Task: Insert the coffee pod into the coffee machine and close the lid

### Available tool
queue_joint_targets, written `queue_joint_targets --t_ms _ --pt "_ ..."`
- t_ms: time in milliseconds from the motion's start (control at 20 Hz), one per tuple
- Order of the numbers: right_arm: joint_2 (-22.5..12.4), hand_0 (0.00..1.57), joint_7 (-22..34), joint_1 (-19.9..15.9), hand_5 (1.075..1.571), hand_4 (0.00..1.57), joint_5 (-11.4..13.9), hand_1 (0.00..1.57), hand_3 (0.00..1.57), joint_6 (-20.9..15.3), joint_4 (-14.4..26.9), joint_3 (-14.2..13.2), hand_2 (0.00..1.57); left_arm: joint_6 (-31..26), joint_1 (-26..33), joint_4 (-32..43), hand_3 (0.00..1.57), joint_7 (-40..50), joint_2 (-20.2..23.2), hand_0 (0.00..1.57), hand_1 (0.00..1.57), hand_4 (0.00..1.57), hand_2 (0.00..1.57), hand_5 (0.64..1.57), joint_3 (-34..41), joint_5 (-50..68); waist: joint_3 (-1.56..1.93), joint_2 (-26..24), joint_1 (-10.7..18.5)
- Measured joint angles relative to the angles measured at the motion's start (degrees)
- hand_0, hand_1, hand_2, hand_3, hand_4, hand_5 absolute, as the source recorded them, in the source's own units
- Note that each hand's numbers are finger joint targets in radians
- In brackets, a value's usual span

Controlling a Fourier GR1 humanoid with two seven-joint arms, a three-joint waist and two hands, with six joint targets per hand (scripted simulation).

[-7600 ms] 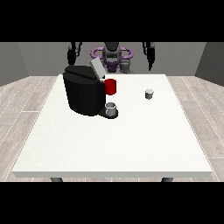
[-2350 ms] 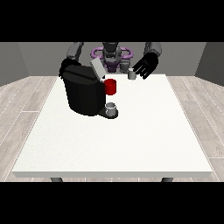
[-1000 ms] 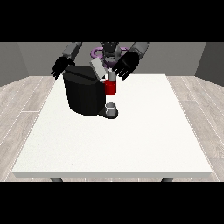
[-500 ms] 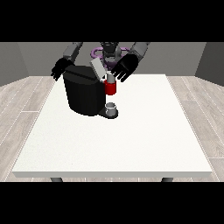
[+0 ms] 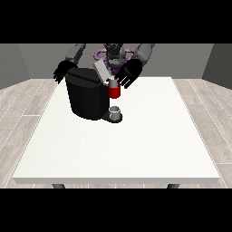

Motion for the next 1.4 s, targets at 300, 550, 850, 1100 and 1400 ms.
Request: queue_joint_targets --t_ms 300,550,850,1100,1400 --pt "-0.06 0.00 0.15 -0.42 1.571 0.44 -0.26 0.00 0.00 -0.31 0.24 -0.57 0.00 -0.77 -0.11 0.40 1.12 0.42 -0.58 1.21 1.21 0.46 1.24 1.571 0.03 -0.18 0.01 0.01 0.58" --pt "-0.31 0.00 -0.57 -0.75 1.571 0.37 -0.50 0.00 0.00 -0.12 1.02 -1.09 0.00 -0.76 -0.69 0.23 1.00 0.49 -0.52 1.13 1.13 0.46 1.17 1.571 -0.09 -0.72 0.00 0.84 0.62" --pt "-1.21 0.00 -0.11 -1.04 1.571 0.44 -1.23 0.00 0.00 0.33 0.47 -2.04 0.00 -0.57 -0.53 0.03 0.95 -1.13 0.32 1.05 1.05 0.37 1.12 1.571 -0.34 -1.52 0.07 1.17 0.62" --pt "-0.64 0.00 -0.12 -1.49 1.571 0.46 -1.01 0.00 0.00 -0.38 0.84 -1.89 0.00 -0.75 -0.85 0.01 0.93 -1.21 0.08 1.07 1.07 0.37 1.12 1.571 -0.63 -2.12 0.03 0.83 1.17" --pt "-1.45 0.00 -0.65 -0.94 1.571 0.45 -1.41 0.00 0.00 0.46 1.10 -2.38 0.00 -2.23 -0.30 -0.34 0.00 -3.52 1.03 0.00 0.00 0.00 0.00 1.571 -2.08 -3.55 0.11 0.67 1.54"
